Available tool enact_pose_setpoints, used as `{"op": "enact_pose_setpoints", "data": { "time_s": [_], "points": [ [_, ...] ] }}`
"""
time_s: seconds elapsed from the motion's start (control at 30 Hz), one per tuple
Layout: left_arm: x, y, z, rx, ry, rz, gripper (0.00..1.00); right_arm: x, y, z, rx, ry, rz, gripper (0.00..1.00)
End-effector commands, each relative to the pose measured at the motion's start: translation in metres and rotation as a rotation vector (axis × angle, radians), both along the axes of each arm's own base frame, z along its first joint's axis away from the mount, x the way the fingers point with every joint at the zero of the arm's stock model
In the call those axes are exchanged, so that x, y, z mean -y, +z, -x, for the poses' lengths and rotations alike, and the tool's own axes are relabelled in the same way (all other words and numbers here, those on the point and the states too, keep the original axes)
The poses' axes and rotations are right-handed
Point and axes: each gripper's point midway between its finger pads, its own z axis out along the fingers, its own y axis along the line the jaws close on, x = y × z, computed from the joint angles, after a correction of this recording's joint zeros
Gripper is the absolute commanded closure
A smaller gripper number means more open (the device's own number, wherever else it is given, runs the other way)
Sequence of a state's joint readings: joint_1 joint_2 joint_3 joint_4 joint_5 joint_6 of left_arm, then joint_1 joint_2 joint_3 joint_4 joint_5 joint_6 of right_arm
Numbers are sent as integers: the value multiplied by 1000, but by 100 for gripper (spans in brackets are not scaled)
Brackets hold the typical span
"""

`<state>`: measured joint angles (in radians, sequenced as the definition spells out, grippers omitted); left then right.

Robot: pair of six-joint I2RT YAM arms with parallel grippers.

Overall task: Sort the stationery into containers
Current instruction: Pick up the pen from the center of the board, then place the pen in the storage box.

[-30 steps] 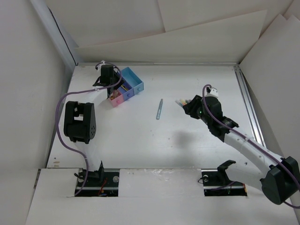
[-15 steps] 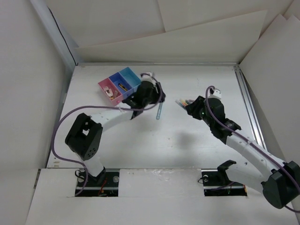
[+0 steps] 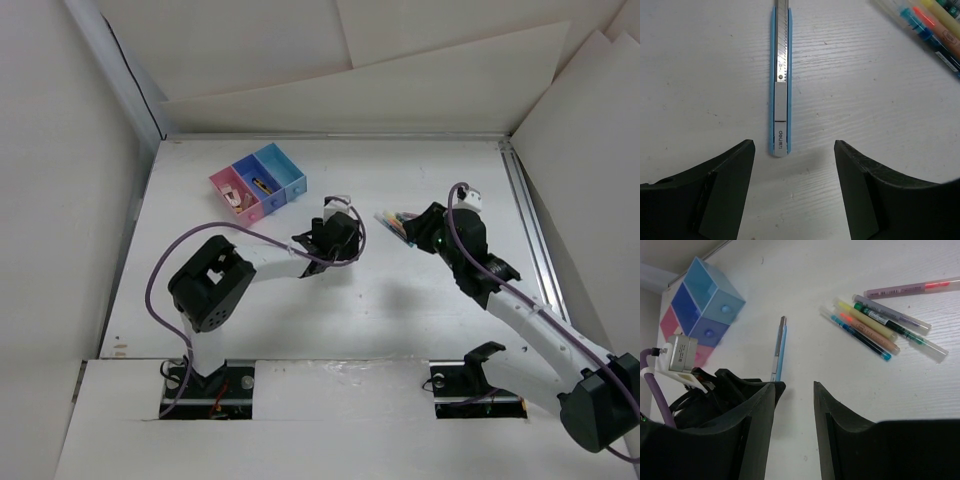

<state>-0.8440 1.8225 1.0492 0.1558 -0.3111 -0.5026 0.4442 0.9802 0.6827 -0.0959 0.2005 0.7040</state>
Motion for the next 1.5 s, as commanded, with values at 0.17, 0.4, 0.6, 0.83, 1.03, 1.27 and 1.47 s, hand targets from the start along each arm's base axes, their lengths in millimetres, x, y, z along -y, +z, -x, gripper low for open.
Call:
{"op": "enact_pose_setpoints", "data": {
  "time_s": [0.17,0.4,0.6,0.83,1.03,1.27,1.47],
  "points": [
    [-3,-15,-20,31,79,-106,42,-1,17,-5,61,2,-30,57],
    [0,-25,-27,23,91,-140,66,0,14,-6,51,1,-28,57],
    [1,-18,-27,22,98,-129,100,1,17,-5,60,1,-32,57],
    [-9,98,-56,137,130,165,100,1,12,-4,51,1,-29,57],
    [-77,163,-95,202,270,400,100,-2,9,-4,40,19,-31,57],
    [-173,143,-145,154,449,519,100,-4,9,-3,39,27,-34,57],
    [-193,116,-175,111,536,501,100,-6,7,-5,28,36,-32,57]
  ]
}}
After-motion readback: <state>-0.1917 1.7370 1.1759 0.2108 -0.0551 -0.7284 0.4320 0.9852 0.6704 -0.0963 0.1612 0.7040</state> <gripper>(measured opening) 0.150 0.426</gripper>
